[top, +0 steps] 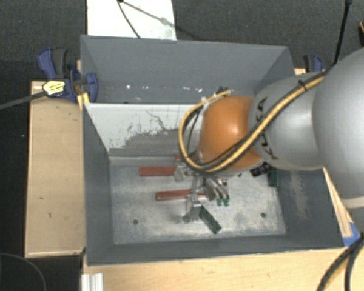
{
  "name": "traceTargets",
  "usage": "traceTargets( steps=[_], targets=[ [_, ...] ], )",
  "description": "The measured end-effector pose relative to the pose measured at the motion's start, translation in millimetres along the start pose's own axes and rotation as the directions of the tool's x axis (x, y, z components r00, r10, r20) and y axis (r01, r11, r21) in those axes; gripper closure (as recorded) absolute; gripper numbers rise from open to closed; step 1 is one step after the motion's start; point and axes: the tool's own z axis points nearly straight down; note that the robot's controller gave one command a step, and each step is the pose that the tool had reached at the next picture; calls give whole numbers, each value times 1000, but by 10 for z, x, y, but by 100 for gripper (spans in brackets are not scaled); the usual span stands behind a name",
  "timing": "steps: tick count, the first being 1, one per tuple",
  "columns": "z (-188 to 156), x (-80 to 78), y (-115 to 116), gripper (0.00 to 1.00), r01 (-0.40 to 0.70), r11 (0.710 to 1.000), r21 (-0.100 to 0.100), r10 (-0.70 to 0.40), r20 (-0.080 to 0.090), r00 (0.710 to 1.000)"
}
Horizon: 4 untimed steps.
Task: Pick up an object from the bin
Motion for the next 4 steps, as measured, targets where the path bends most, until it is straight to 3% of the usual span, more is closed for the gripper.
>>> traceTargets(
  steps=[1,2,3,4],
  targets=[
    [218,-578,-52,0,63,998,1,-63,-1,998],
    [215,-314,192,0,-153,988,1,153,-4,988],
    [210,-317,189,100,-155,988,1,155,-4,988],
    [-1225,-256,211,100,-135,991,-1,135,4,991]
  ],
)
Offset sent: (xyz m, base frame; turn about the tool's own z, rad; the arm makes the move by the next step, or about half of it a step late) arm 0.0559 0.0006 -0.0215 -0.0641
